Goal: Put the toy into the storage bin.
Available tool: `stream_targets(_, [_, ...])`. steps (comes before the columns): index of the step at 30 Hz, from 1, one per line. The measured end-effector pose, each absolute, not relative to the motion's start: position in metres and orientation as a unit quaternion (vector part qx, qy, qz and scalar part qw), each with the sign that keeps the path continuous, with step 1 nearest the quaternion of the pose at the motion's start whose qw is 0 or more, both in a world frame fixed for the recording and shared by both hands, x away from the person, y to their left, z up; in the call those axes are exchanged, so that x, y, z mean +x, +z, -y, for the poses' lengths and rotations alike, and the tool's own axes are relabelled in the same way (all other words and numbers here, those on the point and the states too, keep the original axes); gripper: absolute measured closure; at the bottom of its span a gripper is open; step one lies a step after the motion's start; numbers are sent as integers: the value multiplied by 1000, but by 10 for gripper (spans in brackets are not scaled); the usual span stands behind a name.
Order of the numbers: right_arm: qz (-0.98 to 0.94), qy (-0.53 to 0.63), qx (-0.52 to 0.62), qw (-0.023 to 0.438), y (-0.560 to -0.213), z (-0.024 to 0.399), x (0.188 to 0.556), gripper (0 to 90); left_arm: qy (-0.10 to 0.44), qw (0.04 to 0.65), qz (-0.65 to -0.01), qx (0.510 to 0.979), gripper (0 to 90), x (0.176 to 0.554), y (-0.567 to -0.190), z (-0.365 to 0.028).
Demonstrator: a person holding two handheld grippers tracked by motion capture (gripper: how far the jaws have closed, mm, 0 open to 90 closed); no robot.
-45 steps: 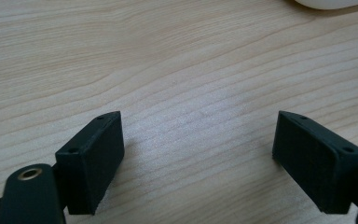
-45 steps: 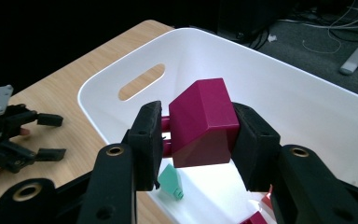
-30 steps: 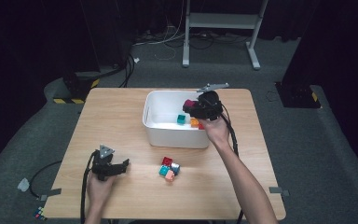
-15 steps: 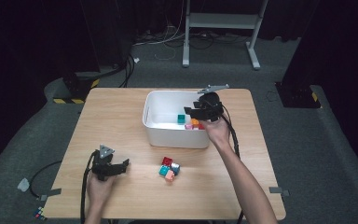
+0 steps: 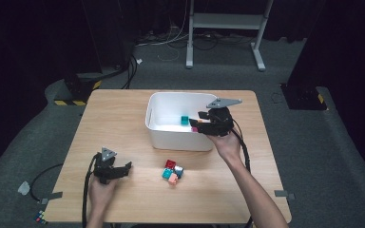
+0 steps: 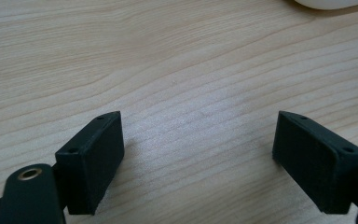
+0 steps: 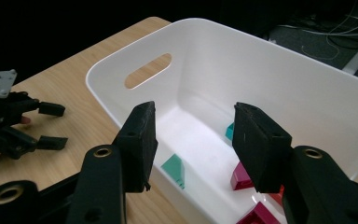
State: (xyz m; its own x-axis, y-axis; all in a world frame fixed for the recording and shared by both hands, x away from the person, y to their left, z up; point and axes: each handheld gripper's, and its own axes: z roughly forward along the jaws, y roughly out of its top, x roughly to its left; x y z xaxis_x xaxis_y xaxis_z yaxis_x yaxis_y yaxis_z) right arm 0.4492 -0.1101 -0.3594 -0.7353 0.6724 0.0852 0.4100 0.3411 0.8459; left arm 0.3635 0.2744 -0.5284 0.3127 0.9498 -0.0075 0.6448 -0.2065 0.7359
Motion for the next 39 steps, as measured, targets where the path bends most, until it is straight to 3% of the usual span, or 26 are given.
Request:
stream_targets(25, [-836,437,306,127,-440,105,381,467,233,327,-538,741,166,363,-528,-274])
stream_targets(39, [-848,420,313,77,-489,86,371,461,233,327,-538,741,166,363,-528,-274])
